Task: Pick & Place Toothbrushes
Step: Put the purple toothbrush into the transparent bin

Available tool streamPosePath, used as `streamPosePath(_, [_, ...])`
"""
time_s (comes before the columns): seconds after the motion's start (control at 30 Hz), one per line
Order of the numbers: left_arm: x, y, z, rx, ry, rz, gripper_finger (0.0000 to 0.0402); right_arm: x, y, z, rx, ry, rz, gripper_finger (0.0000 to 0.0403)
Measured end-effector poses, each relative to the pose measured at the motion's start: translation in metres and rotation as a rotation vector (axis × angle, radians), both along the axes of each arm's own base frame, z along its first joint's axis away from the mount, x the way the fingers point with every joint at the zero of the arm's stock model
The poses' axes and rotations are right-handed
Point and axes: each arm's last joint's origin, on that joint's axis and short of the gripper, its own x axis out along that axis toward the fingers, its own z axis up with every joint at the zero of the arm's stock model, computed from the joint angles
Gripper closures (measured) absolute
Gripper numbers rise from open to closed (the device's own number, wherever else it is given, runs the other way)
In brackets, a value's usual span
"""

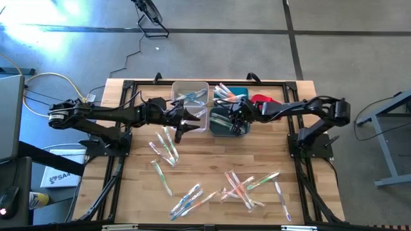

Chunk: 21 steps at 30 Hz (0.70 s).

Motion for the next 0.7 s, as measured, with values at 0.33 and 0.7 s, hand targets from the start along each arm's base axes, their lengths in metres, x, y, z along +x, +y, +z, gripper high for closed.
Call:
streamPosePath(0.33, [0.000, 0.000, -0.001, 0.000, 0.007, 0.003, 0.0249, -0.011, 0.011, 0.039, 0.048, -0.163, 0.096, 0.0285])
streamPosePath(0.7, [0.000, 0.000, 0.000, 0.000, 0.003, 0.002, 0.0249, -0.021, 0.022, 0.077, 0.006, -0.356, 0.139, 0.0315])
